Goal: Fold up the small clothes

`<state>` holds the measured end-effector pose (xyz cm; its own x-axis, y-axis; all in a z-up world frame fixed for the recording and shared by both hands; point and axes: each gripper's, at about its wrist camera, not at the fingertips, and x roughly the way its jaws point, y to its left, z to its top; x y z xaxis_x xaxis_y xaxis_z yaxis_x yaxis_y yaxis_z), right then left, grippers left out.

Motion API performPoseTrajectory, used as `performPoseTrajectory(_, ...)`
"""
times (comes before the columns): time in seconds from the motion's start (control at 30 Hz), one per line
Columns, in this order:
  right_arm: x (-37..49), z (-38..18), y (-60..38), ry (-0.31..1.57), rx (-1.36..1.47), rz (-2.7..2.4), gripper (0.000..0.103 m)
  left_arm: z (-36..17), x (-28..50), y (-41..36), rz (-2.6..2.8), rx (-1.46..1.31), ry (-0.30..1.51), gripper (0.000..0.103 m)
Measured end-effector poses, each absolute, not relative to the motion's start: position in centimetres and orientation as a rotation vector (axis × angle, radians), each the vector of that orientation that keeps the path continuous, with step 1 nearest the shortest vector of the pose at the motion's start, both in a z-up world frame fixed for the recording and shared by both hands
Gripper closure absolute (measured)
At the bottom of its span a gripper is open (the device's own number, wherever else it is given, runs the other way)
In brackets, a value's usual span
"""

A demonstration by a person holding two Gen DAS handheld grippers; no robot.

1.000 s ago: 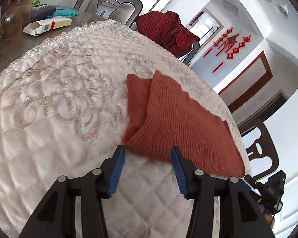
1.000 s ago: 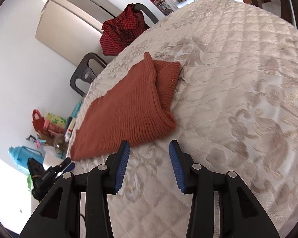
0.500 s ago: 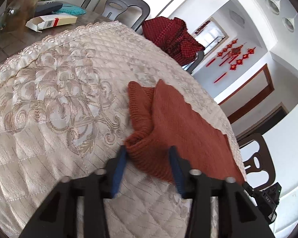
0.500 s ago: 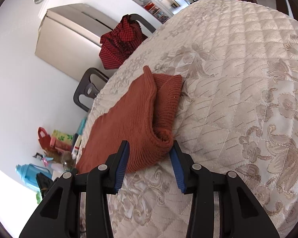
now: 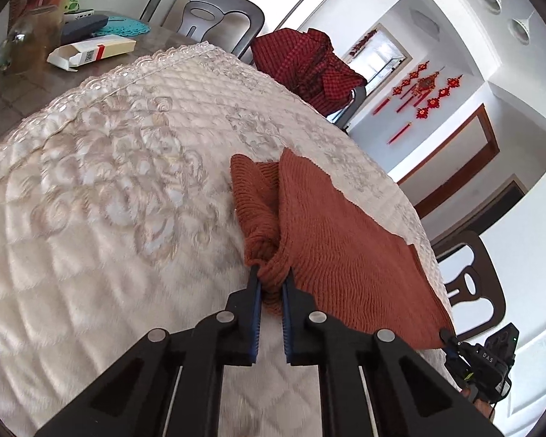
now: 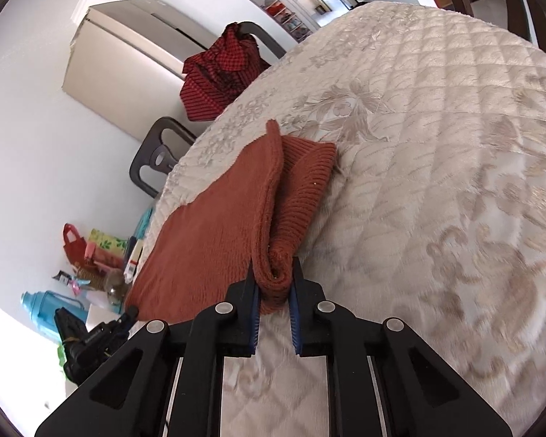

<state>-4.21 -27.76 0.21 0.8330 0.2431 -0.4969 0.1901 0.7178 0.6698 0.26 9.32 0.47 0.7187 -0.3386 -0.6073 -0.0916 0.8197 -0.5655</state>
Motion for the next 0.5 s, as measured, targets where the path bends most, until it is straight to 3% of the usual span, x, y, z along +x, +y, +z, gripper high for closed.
performPoseTrajectory(0.5, -9.2, -1.2, -28.1, 0.674, 0.765, 0.011, 0.089, -1.4, -4.5, 8.5, -0.179, -0.59, 0.837, 0.09)
